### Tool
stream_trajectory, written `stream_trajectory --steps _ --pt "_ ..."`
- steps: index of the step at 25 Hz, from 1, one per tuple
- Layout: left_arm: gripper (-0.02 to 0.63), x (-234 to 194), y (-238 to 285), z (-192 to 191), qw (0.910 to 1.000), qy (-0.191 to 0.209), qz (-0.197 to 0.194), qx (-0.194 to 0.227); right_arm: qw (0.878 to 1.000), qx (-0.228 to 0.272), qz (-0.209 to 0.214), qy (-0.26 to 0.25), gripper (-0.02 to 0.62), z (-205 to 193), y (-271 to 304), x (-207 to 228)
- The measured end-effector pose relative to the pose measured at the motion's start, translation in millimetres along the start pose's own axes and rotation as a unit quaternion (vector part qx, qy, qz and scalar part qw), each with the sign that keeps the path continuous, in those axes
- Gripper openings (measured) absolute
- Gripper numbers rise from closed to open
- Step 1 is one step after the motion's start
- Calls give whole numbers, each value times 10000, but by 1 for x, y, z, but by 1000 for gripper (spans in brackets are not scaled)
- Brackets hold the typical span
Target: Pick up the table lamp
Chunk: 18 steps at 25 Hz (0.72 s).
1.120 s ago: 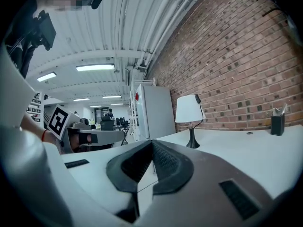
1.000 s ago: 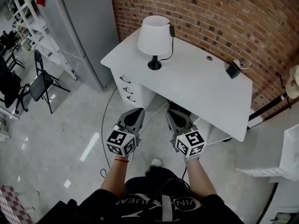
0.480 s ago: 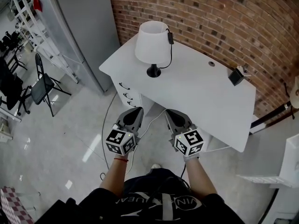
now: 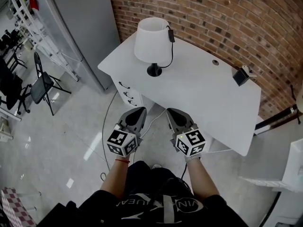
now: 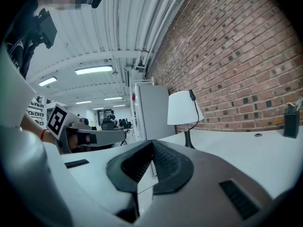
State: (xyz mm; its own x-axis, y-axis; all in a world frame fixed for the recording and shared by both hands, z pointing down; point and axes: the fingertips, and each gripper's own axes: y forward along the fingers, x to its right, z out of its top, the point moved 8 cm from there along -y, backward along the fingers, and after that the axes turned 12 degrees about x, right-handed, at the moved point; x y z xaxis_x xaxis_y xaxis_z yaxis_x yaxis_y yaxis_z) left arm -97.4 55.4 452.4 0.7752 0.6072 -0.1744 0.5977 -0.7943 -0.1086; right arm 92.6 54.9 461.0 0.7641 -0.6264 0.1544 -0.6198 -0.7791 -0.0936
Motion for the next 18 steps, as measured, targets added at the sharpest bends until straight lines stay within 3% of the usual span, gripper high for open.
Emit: stream_trajectory --steps 9,18 --pt "6 -11 9 -7 9998 47 -142 -153 9999 -110 56 121 2 -16 25 0" --pt "6 -42 52 -13 9993 -82 -339 -150 9999 -137 -30 69 2 -24 69 23"
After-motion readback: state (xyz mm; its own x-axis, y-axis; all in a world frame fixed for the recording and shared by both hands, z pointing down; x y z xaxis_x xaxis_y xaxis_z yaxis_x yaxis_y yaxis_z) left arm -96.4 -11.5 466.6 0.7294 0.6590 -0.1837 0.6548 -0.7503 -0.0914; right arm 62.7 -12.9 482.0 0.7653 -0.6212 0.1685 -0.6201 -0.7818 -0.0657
